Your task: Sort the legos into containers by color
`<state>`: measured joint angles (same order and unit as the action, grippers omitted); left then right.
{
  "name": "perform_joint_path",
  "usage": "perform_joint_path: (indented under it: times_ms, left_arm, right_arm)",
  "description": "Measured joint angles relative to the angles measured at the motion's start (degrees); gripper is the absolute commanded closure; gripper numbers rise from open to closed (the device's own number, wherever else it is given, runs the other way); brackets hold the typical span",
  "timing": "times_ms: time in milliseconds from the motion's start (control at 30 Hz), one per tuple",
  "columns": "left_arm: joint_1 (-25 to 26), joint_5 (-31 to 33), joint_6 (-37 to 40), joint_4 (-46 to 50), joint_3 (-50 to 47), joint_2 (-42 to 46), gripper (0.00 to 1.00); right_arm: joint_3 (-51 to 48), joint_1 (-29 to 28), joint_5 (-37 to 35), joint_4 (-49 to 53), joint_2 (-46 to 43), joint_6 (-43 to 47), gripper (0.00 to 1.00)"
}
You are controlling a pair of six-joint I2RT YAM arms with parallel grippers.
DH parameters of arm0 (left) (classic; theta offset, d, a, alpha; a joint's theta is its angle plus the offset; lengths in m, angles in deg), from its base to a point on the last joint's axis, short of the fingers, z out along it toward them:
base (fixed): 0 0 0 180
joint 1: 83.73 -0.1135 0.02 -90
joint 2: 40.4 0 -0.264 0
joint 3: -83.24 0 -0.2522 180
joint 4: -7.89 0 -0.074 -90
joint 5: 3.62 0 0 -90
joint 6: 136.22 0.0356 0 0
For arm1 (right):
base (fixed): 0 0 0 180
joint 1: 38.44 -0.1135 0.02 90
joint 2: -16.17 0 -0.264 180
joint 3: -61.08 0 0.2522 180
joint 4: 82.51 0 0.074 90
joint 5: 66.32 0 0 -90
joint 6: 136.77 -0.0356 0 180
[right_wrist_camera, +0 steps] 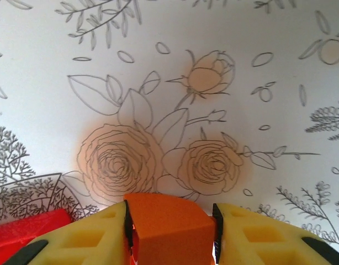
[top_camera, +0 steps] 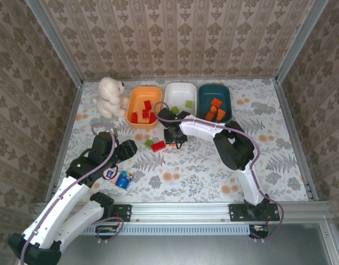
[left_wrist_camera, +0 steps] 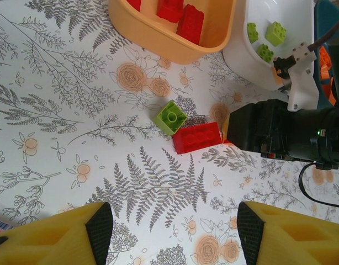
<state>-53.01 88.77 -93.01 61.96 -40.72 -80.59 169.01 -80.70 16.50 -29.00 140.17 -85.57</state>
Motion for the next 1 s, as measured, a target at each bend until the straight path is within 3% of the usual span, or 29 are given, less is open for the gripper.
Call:
perform_joint_path:
  times_ms: [133,267,467,667,867,1000]
  left_arm:
    - [0.00,-0.22,0.00,-0.37,0.00,-0.68,0.36]
    - [0.20,-1.07,0.00,-2.10,0.00,-2.97,0.36]
    - [1.62,-2.56,0.02,-6.58,0.04,-9.51,0.36]
    - [3.02,-3.52,0.07,-9.05,2.03,-16.50,0.37]
    - [3.45,-3.67,0.07,-10.56,3.76,-18.23,0.37]
    - [3.72,-3.65,0.07,-10.75,4.02,-18.38,0.37]
  right_arm:
    - [-1.20,0.22,-1.09,1.11,-2.56,0.22,0.71]
    - [-3.41,2.14,-1.70,1.97,-10.97,1.22,0.73]
    - [-1.95,14.91,-2.10,1.18,-20.59,3.45,0.73]
    - [11.80,25.92,-0.79,0.87,-7.45,6.19,0.73]
    - [27.04,28.55,1.55,3.48,9.31,7.15,0.71]
    - [31.61,29.31,3.26,5.84,14.73,6.86,0.66]
